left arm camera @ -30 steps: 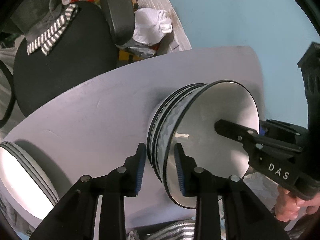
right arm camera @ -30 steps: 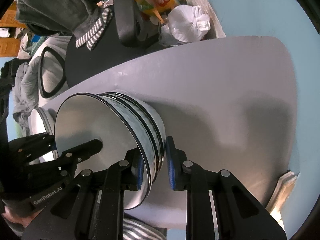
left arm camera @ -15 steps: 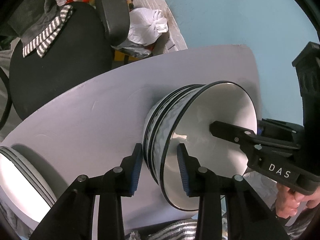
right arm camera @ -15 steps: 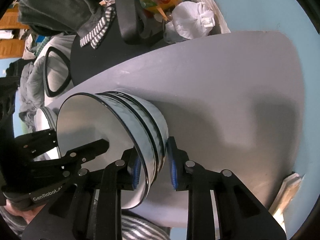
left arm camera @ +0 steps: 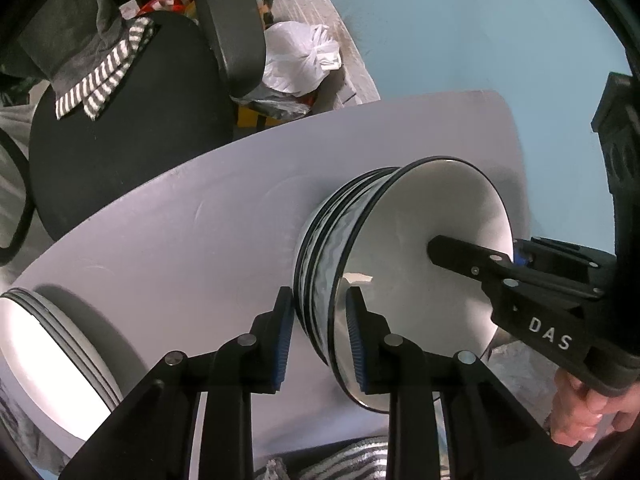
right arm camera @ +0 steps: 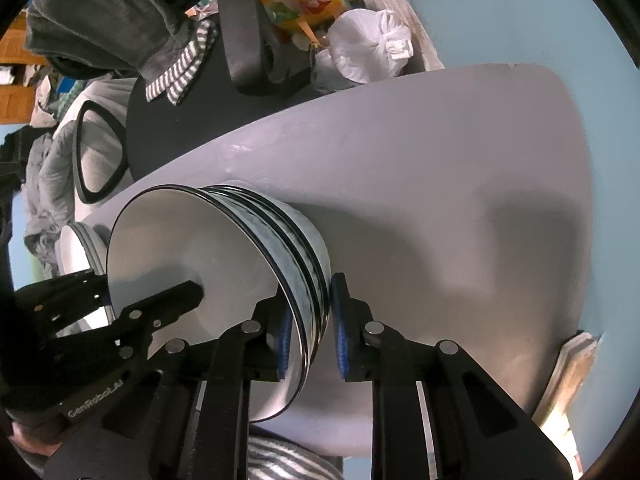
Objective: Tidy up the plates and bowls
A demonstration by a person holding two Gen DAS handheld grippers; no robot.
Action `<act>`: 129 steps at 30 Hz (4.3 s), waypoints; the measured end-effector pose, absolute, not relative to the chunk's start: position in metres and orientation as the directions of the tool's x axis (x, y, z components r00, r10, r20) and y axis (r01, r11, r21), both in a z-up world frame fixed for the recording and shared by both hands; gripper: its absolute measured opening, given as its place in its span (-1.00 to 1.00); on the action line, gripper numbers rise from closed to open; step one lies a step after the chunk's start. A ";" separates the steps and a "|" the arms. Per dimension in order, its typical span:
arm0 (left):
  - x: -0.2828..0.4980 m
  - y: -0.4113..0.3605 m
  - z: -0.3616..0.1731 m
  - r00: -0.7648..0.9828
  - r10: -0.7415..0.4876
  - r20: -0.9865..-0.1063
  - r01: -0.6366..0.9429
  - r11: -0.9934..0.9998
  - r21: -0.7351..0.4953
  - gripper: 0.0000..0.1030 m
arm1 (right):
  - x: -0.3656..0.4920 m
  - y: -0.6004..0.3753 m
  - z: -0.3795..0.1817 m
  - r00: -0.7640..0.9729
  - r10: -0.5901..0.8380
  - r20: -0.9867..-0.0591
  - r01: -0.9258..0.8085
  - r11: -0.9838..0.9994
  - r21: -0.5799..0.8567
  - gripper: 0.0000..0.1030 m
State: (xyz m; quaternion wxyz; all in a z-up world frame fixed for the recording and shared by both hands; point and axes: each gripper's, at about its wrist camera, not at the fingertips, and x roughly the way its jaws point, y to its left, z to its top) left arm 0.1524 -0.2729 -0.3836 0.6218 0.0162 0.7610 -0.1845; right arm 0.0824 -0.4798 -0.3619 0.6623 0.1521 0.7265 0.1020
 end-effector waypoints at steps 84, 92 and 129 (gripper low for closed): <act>0.129 0.037 -0.337 -0.105 -0.211 -0.972 -0.089 0.975 -0.202 -0.51 | 0.075 -0.148 -0.324 -0.145 0.262 -0.954 -0.239 0.926 0.291 -0.71; 0.129 0.038 -0.340 -0.100 -0.204 -0.974 -0.084 0.977 -0.196 -0.50 | 0.077 -0.144 -0.325 -0.141 0.253 -0.957 -0.240 0.929 0.281 -0.71; 0.043 0.050 -0.205 0.219 -0.168 -0.961 -0.021 0.984 -0.177 0.56 | 0.002 -0.185 -0.194 0.241 0.253 -0.937 -0.250 0.949 0.192 0.26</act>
